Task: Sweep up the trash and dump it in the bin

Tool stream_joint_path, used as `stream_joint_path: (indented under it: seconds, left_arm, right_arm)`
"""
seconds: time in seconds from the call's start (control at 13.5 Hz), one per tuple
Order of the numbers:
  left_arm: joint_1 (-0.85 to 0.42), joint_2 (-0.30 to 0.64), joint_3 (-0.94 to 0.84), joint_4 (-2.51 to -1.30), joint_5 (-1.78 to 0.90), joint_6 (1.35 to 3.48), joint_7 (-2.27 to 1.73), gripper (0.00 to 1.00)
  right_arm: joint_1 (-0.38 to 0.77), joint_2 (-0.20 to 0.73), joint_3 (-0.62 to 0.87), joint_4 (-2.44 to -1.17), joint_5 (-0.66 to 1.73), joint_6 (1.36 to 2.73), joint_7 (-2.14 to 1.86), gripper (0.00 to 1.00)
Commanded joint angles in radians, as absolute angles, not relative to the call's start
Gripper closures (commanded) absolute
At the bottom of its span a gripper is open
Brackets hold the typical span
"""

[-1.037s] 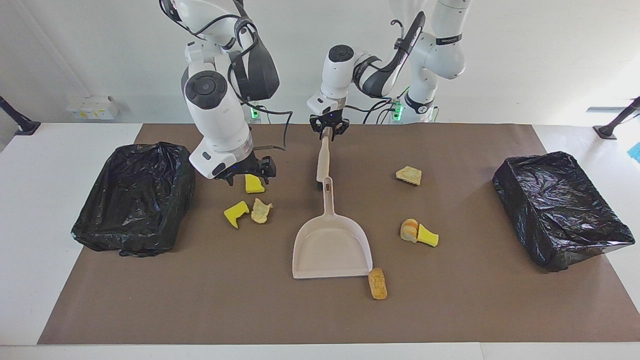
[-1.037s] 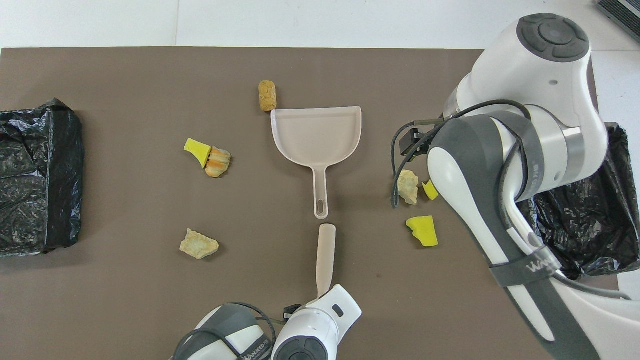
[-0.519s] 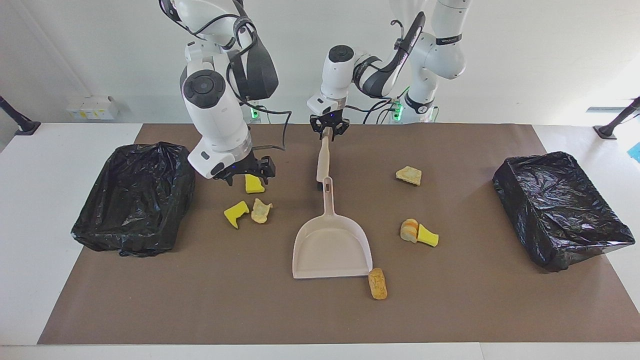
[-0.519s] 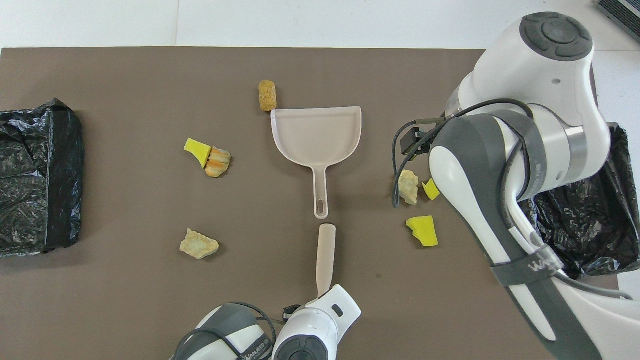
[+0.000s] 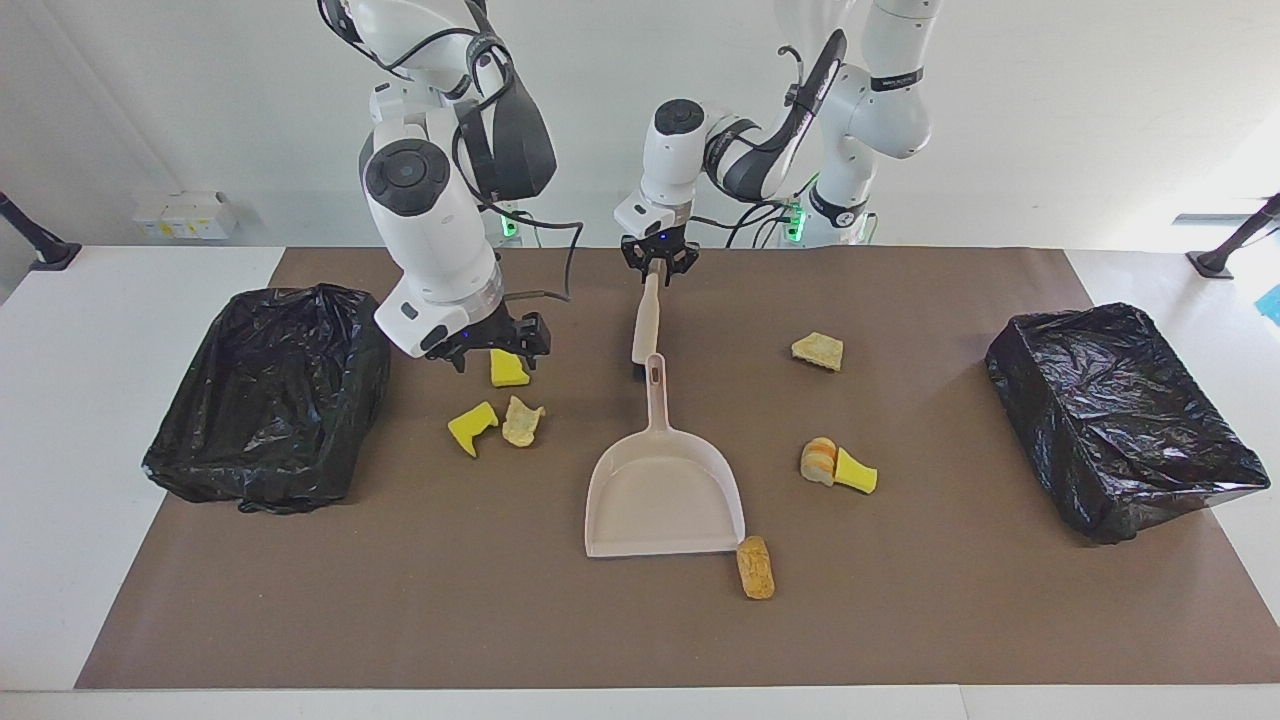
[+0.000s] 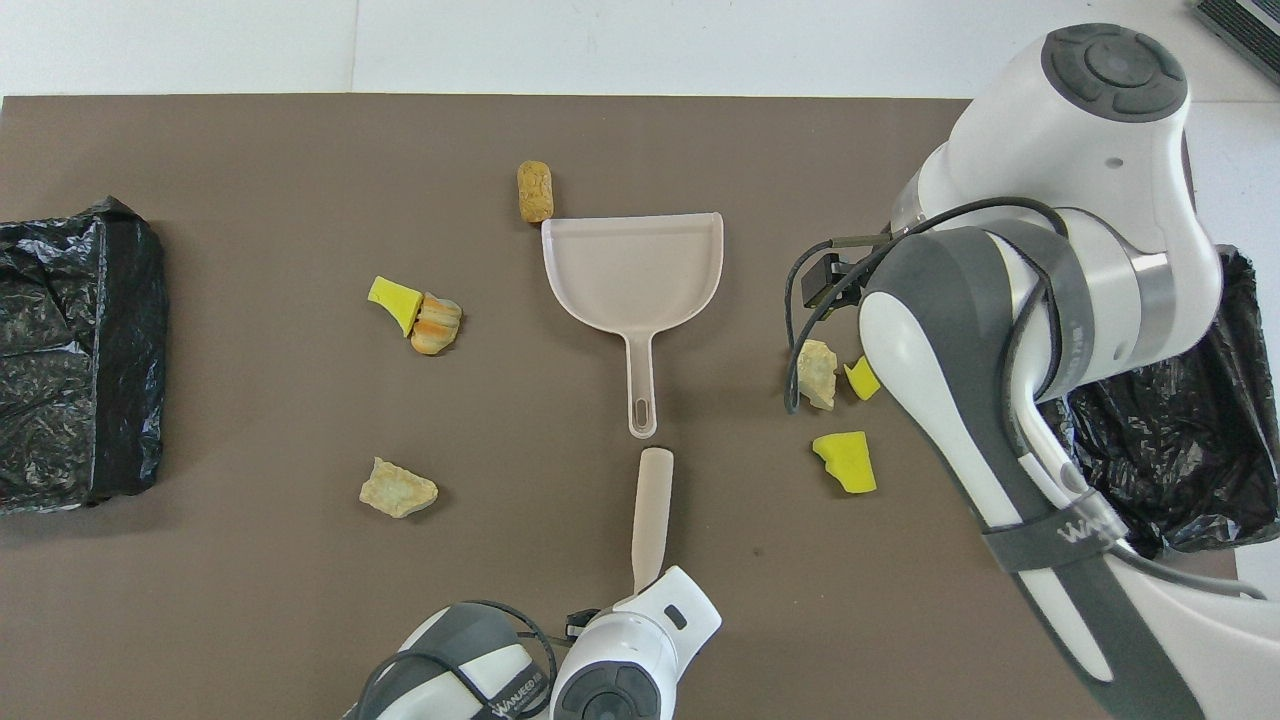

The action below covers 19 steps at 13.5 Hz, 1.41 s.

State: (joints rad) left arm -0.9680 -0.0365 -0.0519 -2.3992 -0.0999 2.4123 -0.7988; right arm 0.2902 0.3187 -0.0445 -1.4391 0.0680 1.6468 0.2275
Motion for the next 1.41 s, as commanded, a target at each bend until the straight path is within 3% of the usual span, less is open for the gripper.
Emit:
stream_joint_path:
  seconds: [0.0,0.15,0.37,0.67,0.89,1.33]
  left_arm:
    - [-0.977,-0.037,-0.04,-2.379,-0.106,2.402,-0.804,0.66]
    - [-0.977,-0.037,-0.038,-2.376,-0.106,2.399,-0.808,1.0]
    - [-0.951,-0.051,-0.032,-2.362,-0.098,2.364,-0.799,1.0]
    - [-0.856,-0.06,-0.031,-2.232,-0.092,2.116,-0.778,1.0]
    - [-0.761,-0.103,-0.029,-2.201,-0.089,2.024,-0.726,1.0]
    - [-0.504,-0.043,-0.029,-2.082,0.004,1.976,-0.513,1.0]
  right_arm:
    - [0.279,0.328,-0.037,-1.422,0.077,1.649,0.236,0.0]
    - [0.279,0.328,-0.037,-1.422,0.075,1.651,0.233,0.0]
    - [0.279,0.327,-0.037,-1.427,0.075,1.651,0.233,0.0]
    - [0.278,0.327,-0.037,-1.427,0.075,1.651,0.233,0.0]
    - [0.285,0.327,-0.035,-1.427,0.078,1.654,0.241,0.0]
    - [0.432,0.417,-0.037,-1.424,0.064,1.741,0.388,0.0]
